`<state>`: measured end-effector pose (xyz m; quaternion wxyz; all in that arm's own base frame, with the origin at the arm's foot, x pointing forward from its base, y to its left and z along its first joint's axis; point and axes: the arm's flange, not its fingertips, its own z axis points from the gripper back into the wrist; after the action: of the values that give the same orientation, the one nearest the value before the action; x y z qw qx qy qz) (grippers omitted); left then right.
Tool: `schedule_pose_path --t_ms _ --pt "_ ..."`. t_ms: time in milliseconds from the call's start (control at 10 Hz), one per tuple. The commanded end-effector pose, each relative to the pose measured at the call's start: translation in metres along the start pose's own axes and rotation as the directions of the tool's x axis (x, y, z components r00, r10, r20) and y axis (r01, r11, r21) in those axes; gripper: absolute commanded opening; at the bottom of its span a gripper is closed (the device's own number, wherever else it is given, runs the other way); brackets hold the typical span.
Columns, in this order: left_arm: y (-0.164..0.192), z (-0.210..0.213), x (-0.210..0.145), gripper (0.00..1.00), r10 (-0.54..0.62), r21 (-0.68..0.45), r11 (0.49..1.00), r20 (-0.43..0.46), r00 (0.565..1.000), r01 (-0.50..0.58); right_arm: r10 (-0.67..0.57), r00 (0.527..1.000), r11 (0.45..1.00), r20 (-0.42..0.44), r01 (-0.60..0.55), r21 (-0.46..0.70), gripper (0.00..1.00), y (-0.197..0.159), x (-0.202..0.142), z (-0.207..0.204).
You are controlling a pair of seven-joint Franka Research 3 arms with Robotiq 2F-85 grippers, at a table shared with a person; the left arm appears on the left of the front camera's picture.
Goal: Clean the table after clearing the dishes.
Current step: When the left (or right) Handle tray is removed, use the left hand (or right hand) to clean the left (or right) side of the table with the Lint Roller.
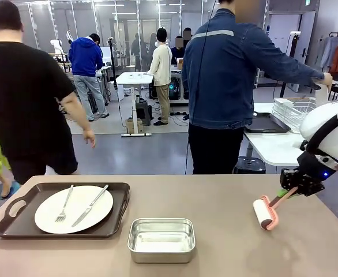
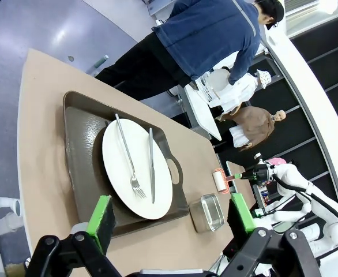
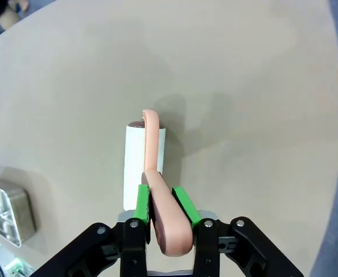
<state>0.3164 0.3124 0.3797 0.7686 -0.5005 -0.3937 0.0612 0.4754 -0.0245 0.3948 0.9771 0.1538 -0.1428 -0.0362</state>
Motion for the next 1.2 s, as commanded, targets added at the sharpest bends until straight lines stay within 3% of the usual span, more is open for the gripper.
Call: schedule_pose_path --t_ms 0,300,400,600,1100 --pt "0.0 0.003 0.0 1.0 -0.016 -0.012 1.0 0.005 1.0 0.016 -0.004 0.999 0.985 -0.05 -0.004 -0.171 0.23 0.001 -0.004 -0.001" --pt "0.0 0.003 0.0 1.0 -0.016 -0.012 1.0 0.005 1.0 0.016 -0.026 0.998 0.955 -0.059 0.007 -0.298 0.23 0.017 -0.002 0.031" --pt "0.0 0.003 0.0 1.0 -0.016 -0.012 1.0 0.005 1.0 0.016 -0.068 0.993 0.955 -0.093 0.038 -0.294 0.23 0.032 -0.011 0.047" --pt "0.0 0.003 0.0 1.0 -0.016 -0.012 1.0 0.005 1.0 0.016 -0.023 0.998 0.954 -0.067 0.002 -0.299 0.23 0.055 -0.032 0.066" --pt "0.0 0.003 0.0 1.0 -0.016 -0.012 1.0 0.005 1.0 0.016 -0.019 0.996 0.932 0.087 0.049 -0.358 0.23 0.093 -0.035 0.101"
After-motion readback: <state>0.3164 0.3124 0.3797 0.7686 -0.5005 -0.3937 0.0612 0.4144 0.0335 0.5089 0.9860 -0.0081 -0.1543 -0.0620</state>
